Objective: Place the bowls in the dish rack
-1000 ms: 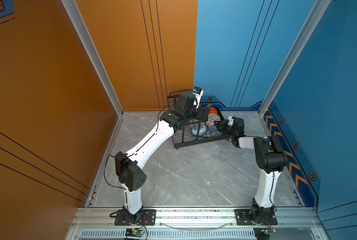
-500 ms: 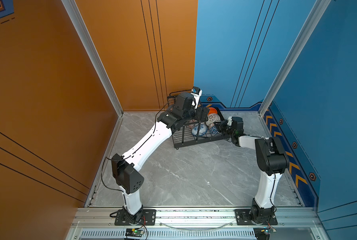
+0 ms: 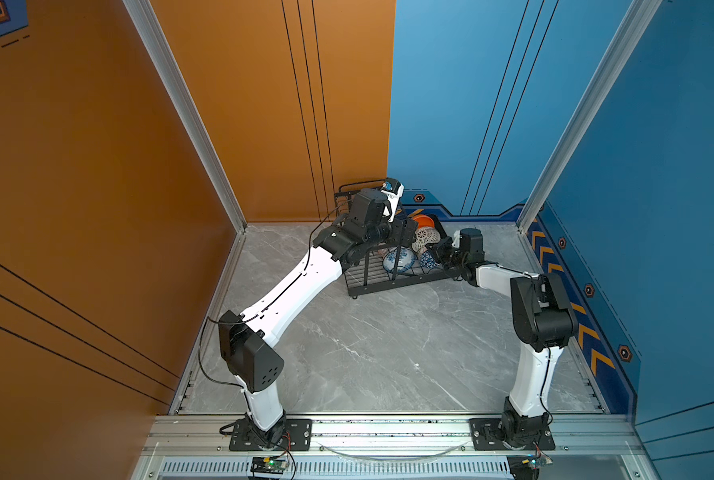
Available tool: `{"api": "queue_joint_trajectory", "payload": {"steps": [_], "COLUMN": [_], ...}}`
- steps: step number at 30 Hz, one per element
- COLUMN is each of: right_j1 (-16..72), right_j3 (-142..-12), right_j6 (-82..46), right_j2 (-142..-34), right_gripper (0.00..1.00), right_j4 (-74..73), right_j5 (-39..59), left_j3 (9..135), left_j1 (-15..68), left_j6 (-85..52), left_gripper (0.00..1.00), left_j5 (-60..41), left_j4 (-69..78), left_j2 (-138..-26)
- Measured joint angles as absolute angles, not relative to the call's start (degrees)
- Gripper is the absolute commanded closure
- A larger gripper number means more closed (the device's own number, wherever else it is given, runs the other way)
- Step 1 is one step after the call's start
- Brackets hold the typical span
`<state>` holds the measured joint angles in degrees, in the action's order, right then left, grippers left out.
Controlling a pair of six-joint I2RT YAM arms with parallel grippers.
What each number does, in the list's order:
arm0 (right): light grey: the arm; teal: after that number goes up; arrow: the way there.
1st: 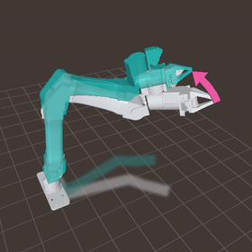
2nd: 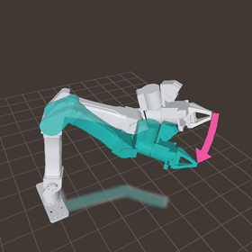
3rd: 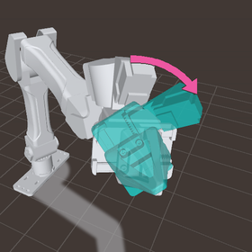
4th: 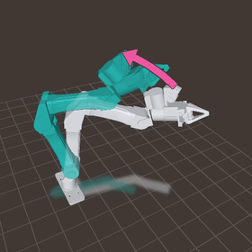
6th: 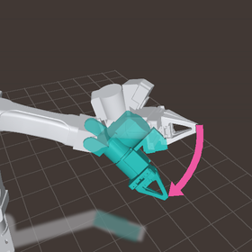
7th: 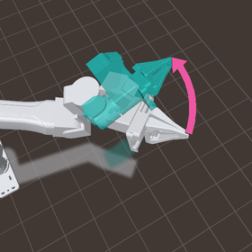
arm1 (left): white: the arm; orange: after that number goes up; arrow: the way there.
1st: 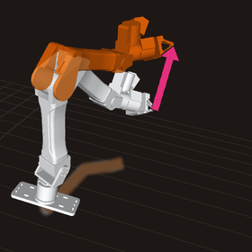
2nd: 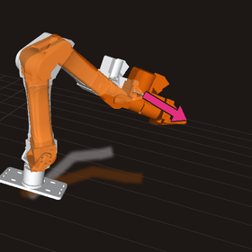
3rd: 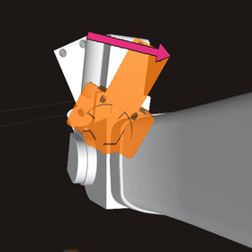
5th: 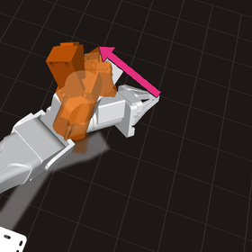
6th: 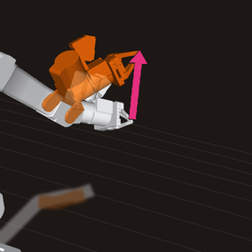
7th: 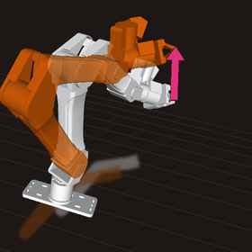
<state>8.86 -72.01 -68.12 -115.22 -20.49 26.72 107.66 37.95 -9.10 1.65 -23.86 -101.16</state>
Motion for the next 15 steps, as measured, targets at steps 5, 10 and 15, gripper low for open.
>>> {"api": "queue_joint_trajectory", "payload": {"steps": [5, 10, 15], "right_j1": [9.0, 9.3, 9.6], "right_j3": [-73.0, -74.9, -76.8], "right_j6": [-67.4, -66.5, -65.1], "right_j2": [-115.2, -115.2, -115.4], "right_gripper": [0.96, 0.96, 0.95], "right_j4": [-18.3, -14.7, -10.9], "right_j5": [26.7, 26.7, 26.7], "left_j3": [106.7, 104.9, 104.3], "left_j1": [38.0, 38.0, 38.0], "left_j6": [-9.4, -10.2, -10.6], "left_gripper": [0.02, 0.02, 0.02], "left_j5": [3.2, 4.3, 5.1], "left_j4": [-23.8, -23.8, -23.8], "left_j2": [-100.1, -98.4, -98.2]}}
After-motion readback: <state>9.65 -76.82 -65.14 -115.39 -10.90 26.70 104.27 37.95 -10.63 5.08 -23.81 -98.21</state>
